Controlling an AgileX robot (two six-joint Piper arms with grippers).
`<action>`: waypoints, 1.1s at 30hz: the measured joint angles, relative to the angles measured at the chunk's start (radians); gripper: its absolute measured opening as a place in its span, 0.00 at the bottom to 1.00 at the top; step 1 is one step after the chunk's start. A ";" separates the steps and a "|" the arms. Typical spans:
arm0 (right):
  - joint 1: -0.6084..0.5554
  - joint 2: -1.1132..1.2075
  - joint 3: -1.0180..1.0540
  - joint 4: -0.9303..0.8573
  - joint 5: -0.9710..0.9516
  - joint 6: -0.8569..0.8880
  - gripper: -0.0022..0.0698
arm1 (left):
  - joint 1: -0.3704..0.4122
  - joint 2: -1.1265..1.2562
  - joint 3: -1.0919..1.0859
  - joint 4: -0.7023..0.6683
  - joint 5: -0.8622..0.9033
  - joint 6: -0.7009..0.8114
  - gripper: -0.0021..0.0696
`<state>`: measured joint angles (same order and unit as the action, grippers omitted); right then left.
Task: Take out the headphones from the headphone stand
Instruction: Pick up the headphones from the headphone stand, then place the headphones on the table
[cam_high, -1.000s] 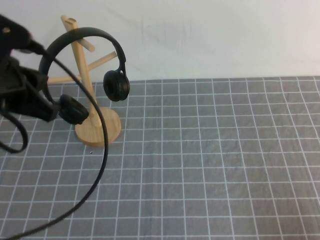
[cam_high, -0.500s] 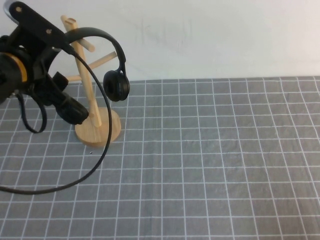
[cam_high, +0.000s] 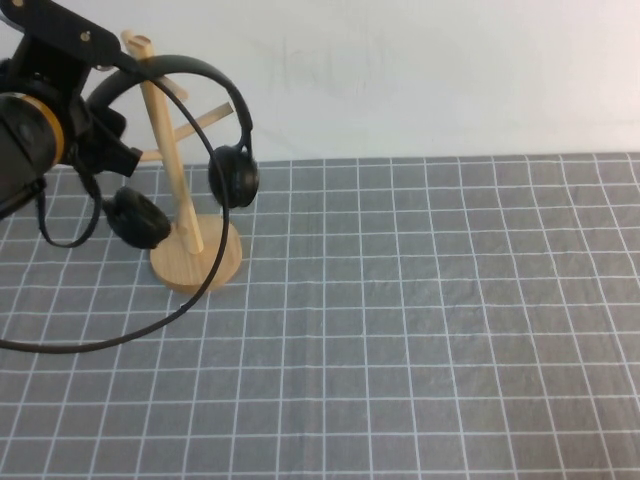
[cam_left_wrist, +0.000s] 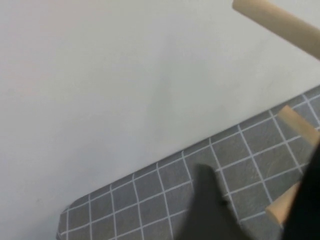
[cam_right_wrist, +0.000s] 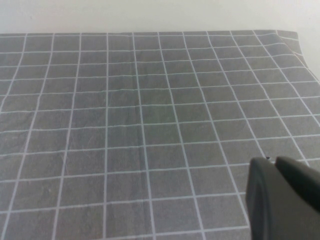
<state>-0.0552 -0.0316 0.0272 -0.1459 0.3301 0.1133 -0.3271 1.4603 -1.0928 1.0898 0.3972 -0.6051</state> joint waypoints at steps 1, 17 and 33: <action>0.000 0.000 0.000 0.000 0.000 0.000 0.02 | -0.001 0.000 0.000 0.000 -0.001 -0.009 0.54; 0.000 0.000 0.000 0.000 0.000 0.000 0.02 | -0.012 -0.011 0.000 0.012 0.031 -0.038 0.11; 0.000 0.000 0.000 0.000 0.000 0.000 0.02 | -0.269 -0.232 0.000 -0.271 0.195 0.064 0.11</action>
<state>-0.0552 -0.0316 0.0272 -0.1459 0.3301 0.1133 -0.5965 1.2284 -1.0928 0.8188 0.5918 -0.5411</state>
